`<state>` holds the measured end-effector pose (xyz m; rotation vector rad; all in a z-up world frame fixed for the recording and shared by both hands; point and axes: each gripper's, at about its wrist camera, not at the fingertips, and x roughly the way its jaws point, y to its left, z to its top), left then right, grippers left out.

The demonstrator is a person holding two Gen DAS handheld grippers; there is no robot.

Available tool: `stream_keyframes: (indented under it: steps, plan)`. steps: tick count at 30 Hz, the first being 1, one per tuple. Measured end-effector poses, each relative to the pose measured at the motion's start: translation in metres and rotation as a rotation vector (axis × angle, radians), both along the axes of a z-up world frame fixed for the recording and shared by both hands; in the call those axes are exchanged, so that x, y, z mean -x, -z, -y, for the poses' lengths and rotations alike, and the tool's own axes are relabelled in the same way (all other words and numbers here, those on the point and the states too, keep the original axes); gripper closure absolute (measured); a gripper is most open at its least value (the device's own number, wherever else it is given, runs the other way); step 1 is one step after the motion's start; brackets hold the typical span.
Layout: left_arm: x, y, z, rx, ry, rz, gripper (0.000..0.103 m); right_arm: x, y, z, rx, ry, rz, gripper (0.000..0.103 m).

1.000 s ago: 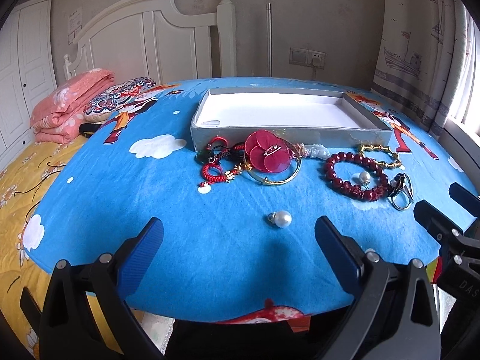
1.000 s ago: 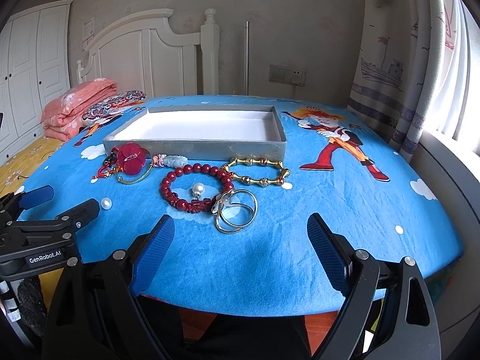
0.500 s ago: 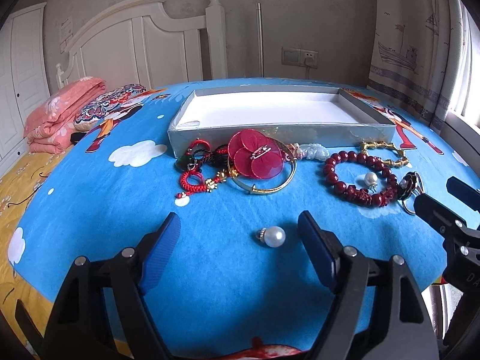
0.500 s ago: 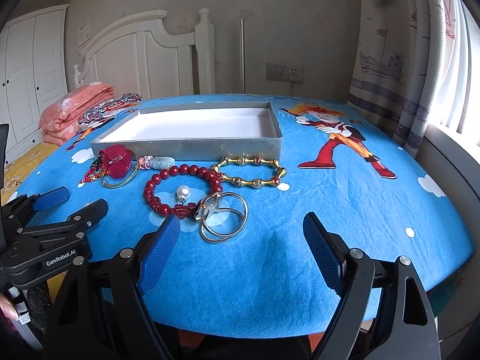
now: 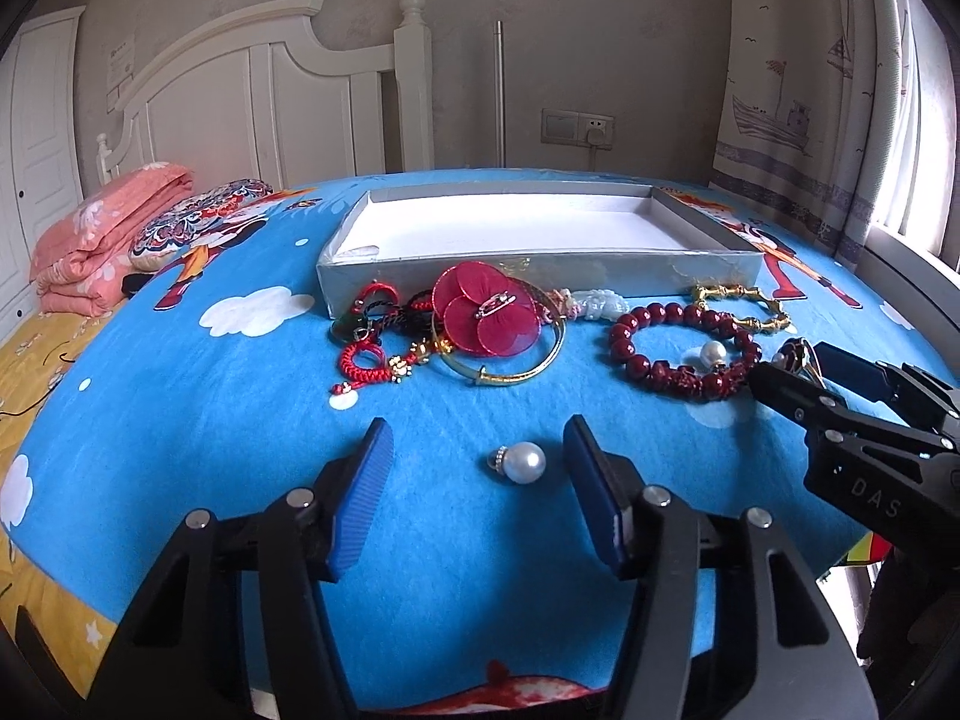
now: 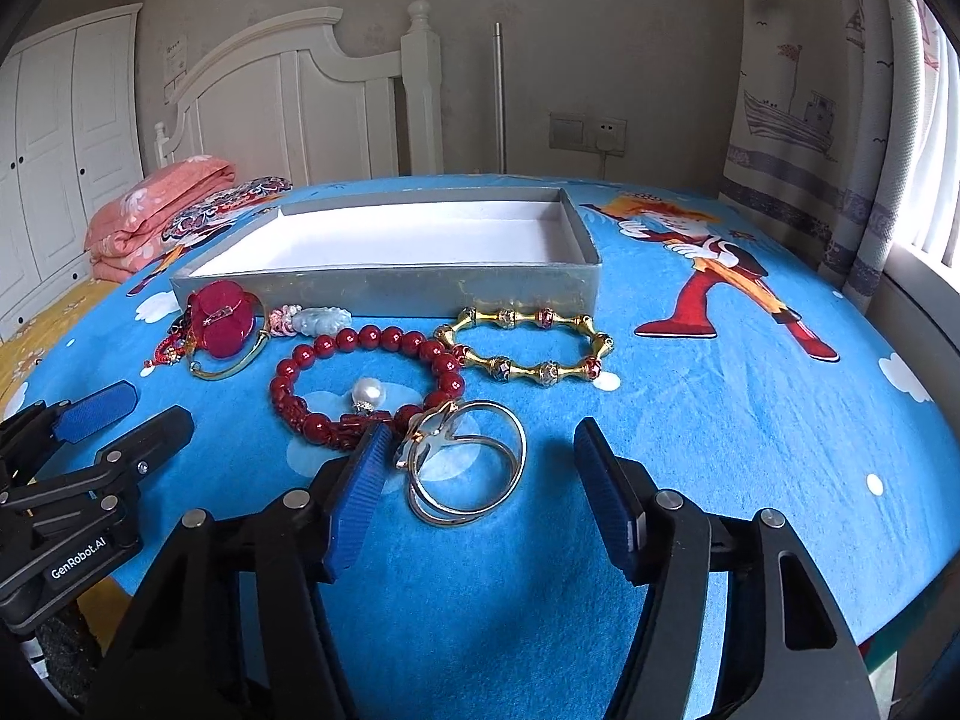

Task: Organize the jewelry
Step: 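Grasp the loose white pearl with left tool while right tool grasps silver double rings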

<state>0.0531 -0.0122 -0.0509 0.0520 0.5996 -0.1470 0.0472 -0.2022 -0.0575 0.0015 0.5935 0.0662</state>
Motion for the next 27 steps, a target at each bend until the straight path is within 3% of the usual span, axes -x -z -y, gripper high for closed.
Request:
stream_keyframes:
  steps: [1,3,8,27]
  plan:
    - [0.000,0.000,0.000,0.001,-0.001,0.002,0.054,0.001,0.000,-0.001,-0.002,-0.008,0.004,0.055]
    - [0.002,-0.001,-0.001,0.003,-0.002,0.005,0.070,0.003,0.000,-0.003,0.001,-0.019,0.010,0.063]
    - [0.003,-0.001,0.000,0.001,0.006,0.005,0.085,0.005,0.000,0.000,-0.008,-0.021,0.020,0.064]
    - [0.002,-0.005,-0.008,0.008,-0.033,0.012,0.086,0.011,-0.005,0.000,-0.014,-0.020,0.046,0.064]
